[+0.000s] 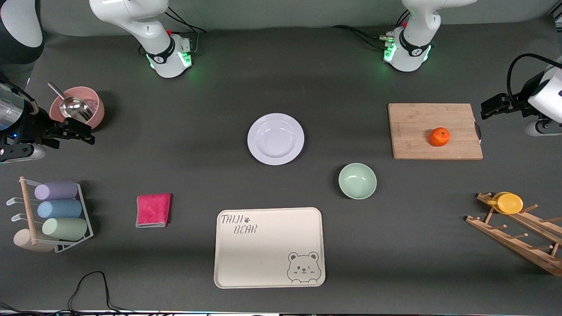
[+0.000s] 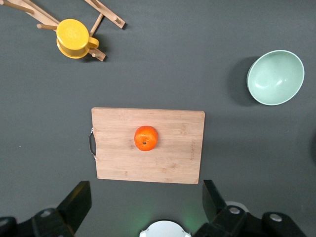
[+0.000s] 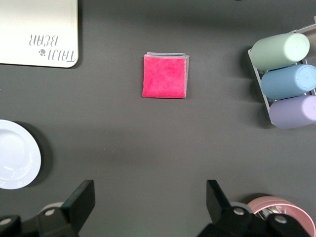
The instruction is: Place orange and plate with both arms
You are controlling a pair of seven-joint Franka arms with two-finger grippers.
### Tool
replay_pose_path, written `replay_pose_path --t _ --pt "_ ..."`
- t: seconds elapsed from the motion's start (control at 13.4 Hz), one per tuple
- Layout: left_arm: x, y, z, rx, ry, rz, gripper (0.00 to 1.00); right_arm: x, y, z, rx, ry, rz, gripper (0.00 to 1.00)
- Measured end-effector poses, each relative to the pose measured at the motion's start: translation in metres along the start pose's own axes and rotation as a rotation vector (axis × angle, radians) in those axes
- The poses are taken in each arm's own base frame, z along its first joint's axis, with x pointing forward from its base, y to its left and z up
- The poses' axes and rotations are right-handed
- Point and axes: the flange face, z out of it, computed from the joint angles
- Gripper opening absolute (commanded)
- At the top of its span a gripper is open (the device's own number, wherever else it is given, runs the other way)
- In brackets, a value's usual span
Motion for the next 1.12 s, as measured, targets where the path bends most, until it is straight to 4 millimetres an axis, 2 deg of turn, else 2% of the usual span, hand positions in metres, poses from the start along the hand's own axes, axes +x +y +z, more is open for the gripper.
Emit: replay_pose_path --t 0.45,0.82,1.12 --pt "-0.007 0.002 -0.016 -0.001 -0.015 -0.017 1.00 0.000 0.000 0.000 0.000 0.001 0.000 1.00" --pt "-0.008 -0.002 -0.015 -0.001 -0.035 -0.025 1.00 0.000 -0.001 0.001 0.000 -0.001 -0.002 1.00" --pt "-0.014 -0.006 -0.013 -0.001 -0.078 -0.032 1.00 0.001 -0.012 0.019 0.060 -0.035 -0.006 1.00"
